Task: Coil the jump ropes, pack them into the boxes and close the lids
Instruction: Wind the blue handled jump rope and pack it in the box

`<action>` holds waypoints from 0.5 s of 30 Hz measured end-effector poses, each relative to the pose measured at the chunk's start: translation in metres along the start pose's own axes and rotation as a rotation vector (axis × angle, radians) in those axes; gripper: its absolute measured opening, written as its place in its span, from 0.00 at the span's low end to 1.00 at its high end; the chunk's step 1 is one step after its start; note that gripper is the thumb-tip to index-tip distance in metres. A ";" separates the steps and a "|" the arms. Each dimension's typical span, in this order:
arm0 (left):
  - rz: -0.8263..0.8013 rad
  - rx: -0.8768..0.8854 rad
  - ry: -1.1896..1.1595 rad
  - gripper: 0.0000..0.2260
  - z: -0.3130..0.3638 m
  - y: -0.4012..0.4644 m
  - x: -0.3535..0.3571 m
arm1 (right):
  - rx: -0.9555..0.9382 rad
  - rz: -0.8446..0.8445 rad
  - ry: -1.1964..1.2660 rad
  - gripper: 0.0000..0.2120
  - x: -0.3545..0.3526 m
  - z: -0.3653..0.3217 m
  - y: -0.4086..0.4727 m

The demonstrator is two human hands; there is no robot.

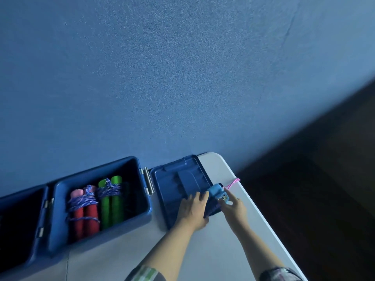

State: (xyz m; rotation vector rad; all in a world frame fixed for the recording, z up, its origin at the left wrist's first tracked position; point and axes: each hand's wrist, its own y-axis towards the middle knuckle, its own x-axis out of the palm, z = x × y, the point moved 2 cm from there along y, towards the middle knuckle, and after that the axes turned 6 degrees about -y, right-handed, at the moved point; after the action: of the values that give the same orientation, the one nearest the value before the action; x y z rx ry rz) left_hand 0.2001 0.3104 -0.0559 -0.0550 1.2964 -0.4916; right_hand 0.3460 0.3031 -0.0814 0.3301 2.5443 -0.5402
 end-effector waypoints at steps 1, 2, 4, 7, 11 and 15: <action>-0.008 0.010 0.022 0.31 0.004 0.000 0.002 | 0.015 -0.008 0.007 0.20 -0.001 0.003 0.001; -0.021 0.016 0.043 0.32 0.007 0.001 0.003 | 0.030 -0.014 0.026 0.21 -0.001 0.007 0.001; -0.049 0.017 0.067 0.32 0.014 0.002 0.002 | 0.047 -0.010 0.073 0.23 -0.006 0.011 0.001; -0.075 0.031 0.056 0.30 0.025 0.001 -0.003 | 0.043 -0.004 0.107 0.25 -0.013 0.013 -0.003; -0.007 0.061 0.014 0.27 0.029 -0.009 -0.014 | 0.001 0.016 0.132 0.22 -0.024 0.008 -0.009; 0.040 0.099 -0.057 0.23 0.019 -0.029 -0.027 | -0.159 0.052 0.151 0.16 -0.032 -0.012 -0.023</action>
State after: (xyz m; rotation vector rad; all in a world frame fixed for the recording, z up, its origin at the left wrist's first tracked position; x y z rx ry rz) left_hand 0.2035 0.2907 -0.0168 0.0395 1.2139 -0.5164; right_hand 0.3600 0.2834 -0.0482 0.3908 2.6947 -0.3007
